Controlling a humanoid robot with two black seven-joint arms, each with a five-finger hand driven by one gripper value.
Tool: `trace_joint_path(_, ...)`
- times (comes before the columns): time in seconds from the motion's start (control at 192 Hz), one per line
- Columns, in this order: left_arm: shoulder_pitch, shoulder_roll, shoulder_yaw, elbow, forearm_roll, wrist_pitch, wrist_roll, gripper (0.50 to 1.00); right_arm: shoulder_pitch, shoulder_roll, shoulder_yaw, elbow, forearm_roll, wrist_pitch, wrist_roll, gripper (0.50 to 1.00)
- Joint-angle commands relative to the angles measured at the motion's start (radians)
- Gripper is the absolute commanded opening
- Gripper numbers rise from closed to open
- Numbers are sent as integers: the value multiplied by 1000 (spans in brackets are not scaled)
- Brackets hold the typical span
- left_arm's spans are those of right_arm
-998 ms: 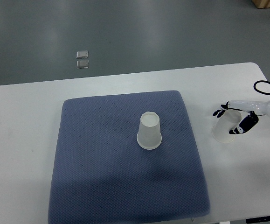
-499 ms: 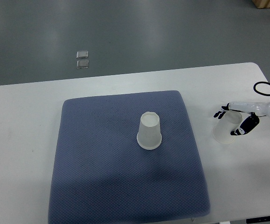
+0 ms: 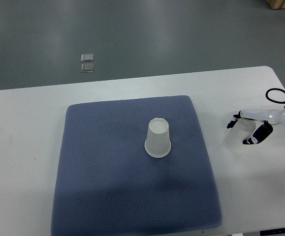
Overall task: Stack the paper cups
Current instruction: 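Close the right hand's fingers around the white paper cup, then lift the cup with the right hand and carry it over the inverted cup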
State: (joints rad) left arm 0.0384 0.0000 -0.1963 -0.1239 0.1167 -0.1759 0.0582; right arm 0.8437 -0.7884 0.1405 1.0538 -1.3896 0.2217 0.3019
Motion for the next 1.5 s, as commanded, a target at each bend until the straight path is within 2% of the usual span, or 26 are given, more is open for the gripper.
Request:
trace_joint_path(0.0, 0, 0, 0, 0, 0, -1, 0, 1000, 0, 0, 1, 0, -2, 1, 0, 666)
trace_joint_path(0.099, 0, 0, 0, 0, 0, -1, 0, 1000, 2, 0, 1, 0, -2, 1, 2, 621)
trace_joint_path(0.156, 0, 0, 0, 0, 0, 1, 0, 1000, 5, 0, 2, 0, -2, 1, 2, 615)
trace_joint_path(0.379, 0, 0, 0, 0, 0, 1, 0, 1000, 14, -5, 18, 0, 4, 4, 25, 611)
trace_joint_path(0.515, 0, 0, 0, 0, 0, -1, 2, 1000, 74, -5, 19, 0, 14, 22, 29, 611)
trace_joint_path(0.723, 0, 0, 0, 0, 0, -1, 0, 1000, 153, -5, 74, 40, 24, 102, 31, 611)
trace_joint_path(0.863, 0, 0, 0, 1, 0, 1, 0, 1000, 219, 24, 159, 54, 41, 231, 29, 613)
trace_joint_path(1.102, 0, 0, 0, 0, 0, -1, 0, 1000, 322, 78, 191, 106, 73, 357, 31, 613)
trace_joint_path(1.248, 0, 0, 0, 1, 0, -1, 0, 1000, 353, 109, 192, 178, 73, 389, 32, 613)
trace_joint_path(1.497, 0, 0, 0, 0, 0, -1, 0, 1000, 385, 130, 191, 324, 70, 389, 22, 615)
